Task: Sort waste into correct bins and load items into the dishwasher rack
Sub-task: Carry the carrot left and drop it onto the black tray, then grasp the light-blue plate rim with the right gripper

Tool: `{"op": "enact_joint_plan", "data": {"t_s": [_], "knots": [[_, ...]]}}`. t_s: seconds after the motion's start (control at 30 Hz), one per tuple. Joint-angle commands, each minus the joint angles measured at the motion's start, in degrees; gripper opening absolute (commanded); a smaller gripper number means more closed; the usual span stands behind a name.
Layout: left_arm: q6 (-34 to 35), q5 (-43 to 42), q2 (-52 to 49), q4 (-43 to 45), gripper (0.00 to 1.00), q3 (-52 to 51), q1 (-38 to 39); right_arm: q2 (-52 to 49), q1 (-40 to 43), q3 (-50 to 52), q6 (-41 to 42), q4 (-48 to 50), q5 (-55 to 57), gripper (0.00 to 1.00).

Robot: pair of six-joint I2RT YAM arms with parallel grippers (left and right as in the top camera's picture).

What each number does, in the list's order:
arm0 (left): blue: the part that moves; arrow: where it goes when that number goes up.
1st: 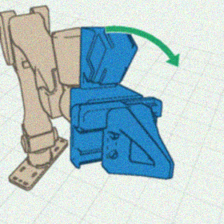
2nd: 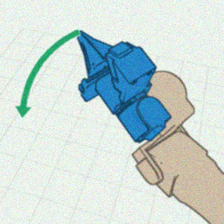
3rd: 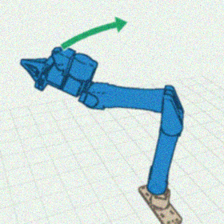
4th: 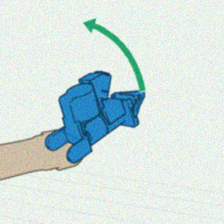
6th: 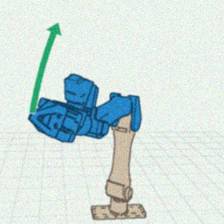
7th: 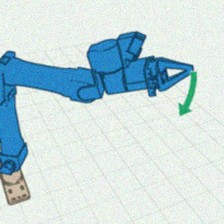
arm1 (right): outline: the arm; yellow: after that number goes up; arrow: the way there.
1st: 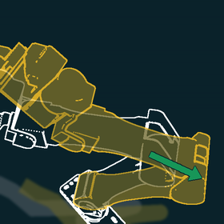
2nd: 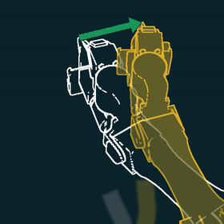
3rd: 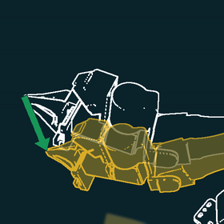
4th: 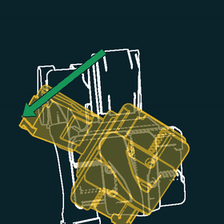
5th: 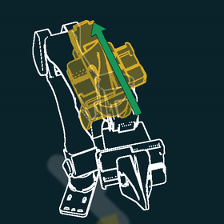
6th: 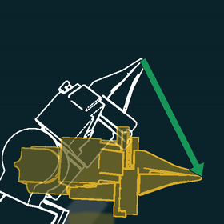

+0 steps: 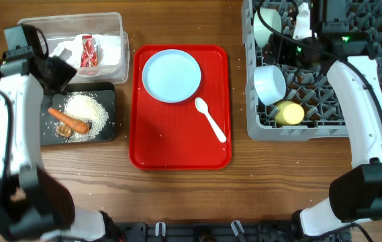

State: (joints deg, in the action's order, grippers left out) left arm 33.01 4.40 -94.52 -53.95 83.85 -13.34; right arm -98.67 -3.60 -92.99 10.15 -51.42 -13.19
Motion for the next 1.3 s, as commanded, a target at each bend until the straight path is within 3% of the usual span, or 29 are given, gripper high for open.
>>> {"op": "enact_joint_plan", "data": {"t_s": [0.0,0.1,0.2,0.27,0.4,0.5,0.67,0.73,1.07,1.17,1.27], "knots": [[-7.8,-0.3,3.7,0.4,0.81,0.9,7.1,-0.9,-4.9,0.1,1.9,4.7,-5.2,0.86],[-13.6,-2.6,3.3,0.4,0.90,0.9,12.3,-2.7,-9.9,0.1,6.3,8.2,-1.2,0.85],[-21.9,-11.6,2.9,0.3,0.92,0.8,15.6,-7.1,-14.7,0.1,12.3,11.3,1.8,0.85],[-23.7,-13.9,2.7,0.4,0.93,0.7,17.0,-10.4,-16.6,0.1,14.6,13.2,1.8,0.86],[-23.2,-14.1,2.6,0.4,0.94,0.7,18.4,-18.4,-19.2,0.1,18.8,17.2,1.1,0.85],[-19.8,-15.5,2.6,0.6,1.00,0.7,19.3,-23.4,-19.6,0.1,22.5,19.7,-1.9,0.85],[-15.8,-15.5,2.6,0.4,1.00,0.5,21.2,-28.9,-19.6,0.1,26.3,22.6,-7.4,0.75],[-15.8,-15.5,2.6,0.4,1.00,0.5,21.7,-30.3,-19.6,0.1,26.3,22.8,-7.3,0.70],[-15.8,-15.5,2.6,0.7,1.00,0.5,22.2,-33.2,-19.8,0.1,30.6,23.7,-3.6,0.13],[-15.8,-15.5,2.6,0.6,1.00,0.5,22.2,-33.2,-19.8,0.1,31.3,23.5,-2.9,0.04],[-15.8,-15.5,2.6,0.6,1.00,0.5,22.2,-33.2,-20.0,0.1,31.1,23.1,-2.8,0.04]]}}
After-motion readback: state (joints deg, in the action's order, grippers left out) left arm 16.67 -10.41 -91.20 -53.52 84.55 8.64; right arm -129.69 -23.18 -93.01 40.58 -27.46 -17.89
